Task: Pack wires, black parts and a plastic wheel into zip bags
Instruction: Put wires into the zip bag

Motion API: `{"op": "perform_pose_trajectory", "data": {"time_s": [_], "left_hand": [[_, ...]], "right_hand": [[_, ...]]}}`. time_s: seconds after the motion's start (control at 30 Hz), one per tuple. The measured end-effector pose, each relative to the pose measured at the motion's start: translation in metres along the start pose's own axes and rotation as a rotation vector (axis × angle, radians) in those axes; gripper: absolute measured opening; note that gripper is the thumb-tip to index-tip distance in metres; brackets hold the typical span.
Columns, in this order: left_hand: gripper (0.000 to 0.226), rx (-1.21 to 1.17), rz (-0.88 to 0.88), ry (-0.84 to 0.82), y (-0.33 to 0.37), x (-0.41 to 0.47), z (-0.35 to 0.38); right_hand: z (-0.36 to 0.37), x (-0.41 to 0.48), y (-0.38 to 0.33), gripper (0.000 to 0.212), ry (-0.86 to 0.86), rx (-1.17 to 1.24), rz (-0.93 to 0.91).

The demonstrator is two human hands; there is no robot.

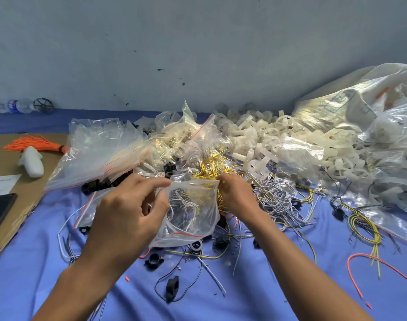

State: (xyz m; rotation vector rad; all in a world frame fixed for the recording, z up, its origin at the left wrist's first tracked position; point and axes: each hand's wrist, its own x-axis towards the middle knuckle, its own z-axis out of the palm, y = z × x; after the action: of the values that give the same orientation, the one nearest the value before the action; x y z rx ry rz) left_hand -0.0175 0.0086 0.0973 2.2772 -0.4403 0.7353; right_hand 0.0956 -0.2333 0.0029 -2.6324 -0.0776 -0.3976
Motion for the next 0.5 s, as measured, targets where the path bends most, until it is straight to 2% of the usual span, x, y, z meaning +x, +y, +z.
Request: {"op": "perform_pose_trajectory", "data": {"time_s": [0.1,0.33,0.4,0.5], "left_hand": [[0.021,0.003,0.003,-0.063,-0.001,-0.001,0.004],[0.014,-0.006,-0.019,-0.113,0.009,-0.001,0.017],[0.014,-0.026,-0.021,-0.134,0.012,-0.002,0.021],[0.019,-0.048,-0.026,-0.171,0.016,-0.003,0.03]], "right_hand": [[-0.032,-0.006,0.0,0.02,0.143,0.294,0.078],[-0.122,-0.041,-0.011,0.022,0.51,0.91,0.156],[-0.141,-0.056,-0.022,0.021,0.485,1.094,0.132],[-0.149,-0.085,-0.045,0.015,0.182,1.302,0.021]]}}
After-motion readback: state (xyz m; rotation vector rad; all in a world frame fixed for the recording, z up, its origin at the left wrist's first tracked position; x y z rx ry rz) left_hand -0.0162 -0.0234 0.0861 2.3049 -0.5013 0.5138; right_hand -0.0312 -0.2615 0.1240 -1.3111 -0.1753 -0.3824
